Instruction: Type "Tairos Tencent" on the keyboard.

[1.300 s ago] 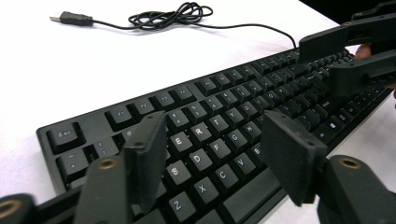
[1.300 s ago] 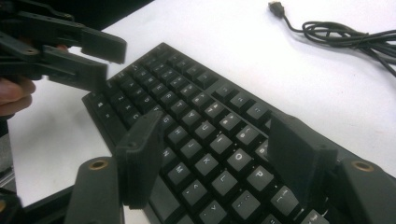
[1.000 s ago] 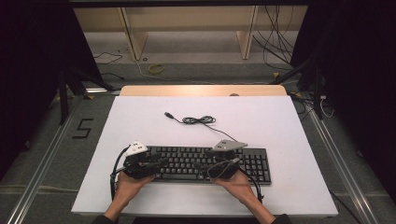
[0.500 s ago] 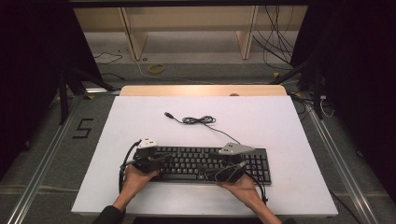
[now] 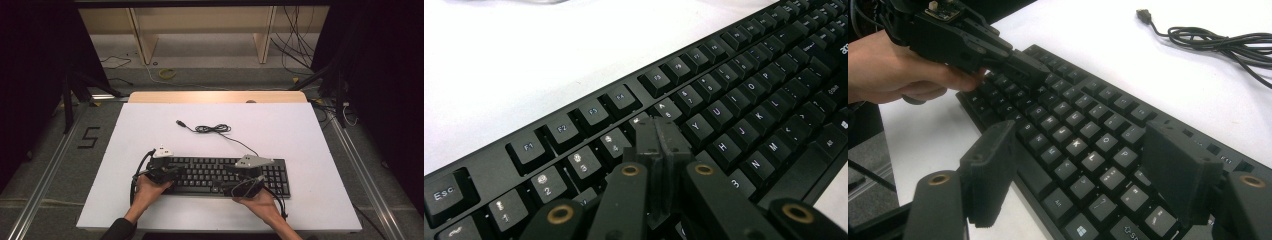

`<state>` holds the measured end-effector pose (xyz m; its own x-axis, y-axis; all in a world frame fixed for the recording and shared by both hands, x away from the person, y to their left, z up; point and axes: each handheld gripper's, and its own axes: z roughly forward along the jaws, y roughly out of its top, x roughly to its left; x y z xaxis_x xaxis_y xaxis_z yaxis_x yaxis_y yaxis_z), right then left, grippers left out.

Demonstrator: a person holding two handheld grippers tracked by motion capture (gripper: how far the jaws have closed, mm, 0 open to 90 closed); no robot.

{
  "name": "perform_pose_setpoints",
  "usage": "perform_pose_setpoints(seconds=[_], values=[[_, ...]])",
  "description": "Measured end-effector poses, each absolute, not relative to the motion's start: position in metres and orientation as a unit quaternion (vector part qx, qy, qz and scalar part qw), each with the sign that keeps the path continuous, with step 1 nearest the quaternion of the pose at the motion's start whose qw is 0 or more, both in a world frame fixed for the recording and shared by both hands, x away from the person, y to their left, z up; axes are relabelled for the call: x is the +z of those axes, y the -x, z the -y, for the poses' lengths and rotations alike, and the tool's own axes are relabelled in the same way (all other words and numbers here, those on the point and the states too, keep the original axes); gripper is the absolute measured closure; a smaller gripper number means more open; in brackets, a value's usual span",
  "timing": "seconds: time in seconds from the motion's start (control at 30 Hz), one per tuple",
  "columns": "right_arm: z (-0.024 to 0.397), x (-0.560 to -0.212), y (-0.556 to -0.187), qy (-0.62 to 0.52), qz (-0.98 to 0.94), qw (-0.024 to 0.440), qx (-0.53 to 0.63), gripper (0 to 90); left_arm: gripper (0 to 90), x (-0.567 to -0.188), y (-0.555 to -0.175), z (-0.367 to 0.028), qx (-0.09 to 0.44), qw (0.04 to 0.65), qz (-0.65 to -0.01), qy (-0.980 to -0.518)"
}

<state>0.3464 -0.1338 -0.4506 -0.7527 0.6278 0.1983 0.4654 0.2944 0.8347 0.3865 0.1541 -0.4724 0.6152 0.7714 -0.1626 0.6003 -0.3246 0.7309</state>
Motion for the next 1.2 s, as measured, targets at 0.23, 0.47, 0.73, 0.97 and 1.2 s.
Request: perform_pose_setpoints(seconds=[0.23, 0.47, 0.73, 0.97, 1.2], values=[[0.133, -0.451, -0.346, -0.340, -0.801, 0.083, 0.485, 31.1, 89.0, -0.476, -0.387, -0.152, 0.105, 0.388, -0.425, -0.811], [0.133, -0.451, -0.346, -0.341, -0.801, 0.083, 0.485, 31.2, 89.2, -0.478, -0.387, -0.152, 0.105, 0.384, -0.428, -0.811], [0.132, -0.450, -0.347, -0.342, -0.800, 0.084, 0.485, 31.2, 89.0, -0.478, -0.386, -0.153, 0.103, 0.388, -0.431, -0.808], [0.132, -0.450, -0.348, -0.342, -0.799, 0.086, 0.487, 31.2, 82.0, -0.470, -0.384, -0.159, 0.109, 0.408, -0.437, -0.794], [0.131, -0.450, -0.351, -0.343, -0.798, 0.087, 0.487, 31.5, 69.5, -0.465, -0.379, -0.163, 0.099, 0.433, -0.432, -0.785]])
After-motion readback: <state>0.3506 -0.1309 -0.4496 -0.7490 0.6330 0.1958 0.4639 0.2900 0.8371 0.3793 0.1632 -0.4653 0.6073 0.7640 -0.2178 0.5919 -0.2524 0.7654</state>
